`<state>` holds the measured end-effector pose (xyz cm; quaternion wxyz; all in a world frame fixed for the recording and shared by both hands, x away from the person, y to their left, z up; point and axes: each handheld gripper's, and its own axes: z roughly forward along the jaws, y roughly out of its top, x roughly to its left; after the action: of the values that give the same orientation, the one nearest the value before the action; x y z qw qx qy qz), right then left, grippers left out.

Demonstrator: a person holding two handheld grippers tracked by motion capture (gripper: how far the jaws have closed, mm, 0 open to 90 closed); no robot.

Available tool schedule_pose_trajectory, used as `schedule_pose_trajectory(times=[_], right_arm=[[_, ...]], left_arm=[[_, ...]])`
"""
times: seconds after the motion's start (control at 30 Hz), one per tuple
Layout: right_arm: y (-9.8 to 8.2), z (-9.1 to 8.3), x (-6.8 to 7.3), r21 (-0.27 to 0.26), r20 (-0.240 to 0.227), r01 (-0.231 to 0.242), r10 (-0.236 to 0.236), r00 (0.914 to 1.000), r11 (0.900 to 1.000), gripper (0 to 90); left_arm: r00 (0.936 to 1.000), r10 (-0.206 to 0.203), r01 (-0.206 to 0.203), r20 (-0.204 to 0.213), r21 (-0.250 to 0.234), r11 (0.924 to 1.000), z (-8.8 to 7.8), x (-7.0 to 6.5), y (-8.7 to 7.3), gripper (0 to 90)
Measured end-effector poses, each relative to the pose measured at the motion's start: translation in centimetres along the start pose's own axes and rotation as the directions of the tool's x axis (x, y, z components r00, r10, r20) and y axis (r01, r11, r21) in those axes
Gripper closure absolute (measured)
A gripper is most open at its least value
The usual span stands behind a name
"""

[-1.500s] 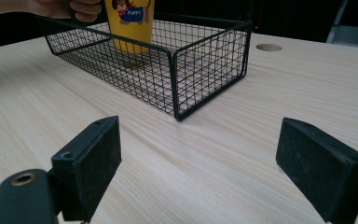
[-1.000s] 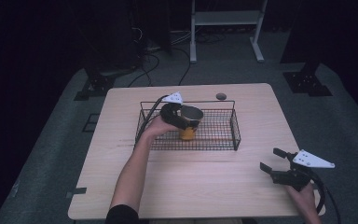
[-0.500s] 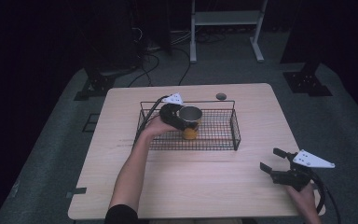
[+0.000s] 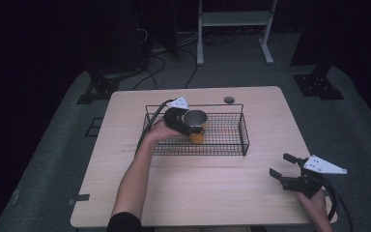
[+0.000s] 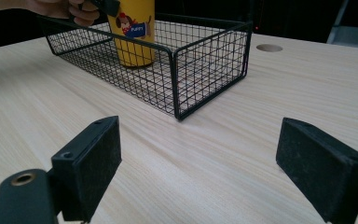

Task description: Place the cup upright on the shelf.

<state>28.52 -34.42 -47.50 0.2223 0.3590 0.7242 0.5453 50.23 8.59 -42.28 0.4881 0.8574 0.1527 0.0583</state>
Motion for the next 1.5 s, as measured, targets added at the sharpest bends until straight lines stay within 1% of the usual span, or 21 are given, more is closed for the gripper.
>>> schedule_pose_trajectory(times=[0.2,0.33,0.5,0.67,0.83,0.93,1.0,1.2,1.37,1.5], right_arm=[[0.0,0.0,0.0,0.0,0.0,0.0,0.0,1.0,1.0,12.9],[0.0,0.0,0.0,0.0,0.0,0.0,0.0,1.0,1.0,13.0],[0.0,0.0,0.0,0.0,0.001,0.0,0.0,1.0,1.0,12.9],[0.0,0.0,0.0,-0.001,-0.001,0.001,-0.001,1.0,1.0,12.9],[0.0,0.0,0.0,-0.002,-0.002,0.001,-0.001,1.0,1.0,13.0],[0.0,0.0,0.0,-0.002,-0.002,0.001,-0.001,1.0,1.0,13.0],[0.0,0.0,0.0,-0.002,-0.003,0.002,-0.002,1.0,1.0,13.0],[0.0,-0.1,-0.1,-0.006,-0.007,-0.004,0.004,1.0,1.0,12.9],[0.0,-0.1,-0.1,-0.007,-0.01,-0.004,0.003,0.9999,1.0,12.9],[0.0,-0.1,-0.1,-0.005,-0.01,-0.003,0.003,0.9999,1.0,12.9]], left_arm=[[1.0,-0.005,0.005,-0.006,-0.006,1.0,-0.1,0.0,-0.1,6.4],[0.9999,-0.003,0.003,-0.014,-0.001,1.0,-0.2,0.0,-0.1,5.0],[0.9996,-0.011,0.011,-0.028,-0.01,0.9999,-0.4,0.1,0.0,3.3],[0.999,-0.02,0.019,-0.04,-0.033,0.9993,-0.8,0.1,0.2,2.0],[0.9988,-0.009,0.007,-0.049,-0.041,0.9991,-1.0,0.0,0.4,1.7],[0.9986,-0.011,0.008,-0.051,-0.043,0.999,-1.1,-0.1,0.5,1.6],[0.9982,-0.005,0.002,-0.06,-0.044,0.999,-1.2,-0.1,0.6,1.6],[0.9974,-0.003,-0.001,-0.072,-0.055,0.9985,-1.7,-0.2,0.8,1.6],[0.9971,0.004,-0.01,-0.076,-0.073,0.9973,-2.2,-0.3,1.1,1.6],[0.9974,0.007,-0.012,-0.071,-0.073,0.9972,-2.4,-0.4,1.2,1.6]])
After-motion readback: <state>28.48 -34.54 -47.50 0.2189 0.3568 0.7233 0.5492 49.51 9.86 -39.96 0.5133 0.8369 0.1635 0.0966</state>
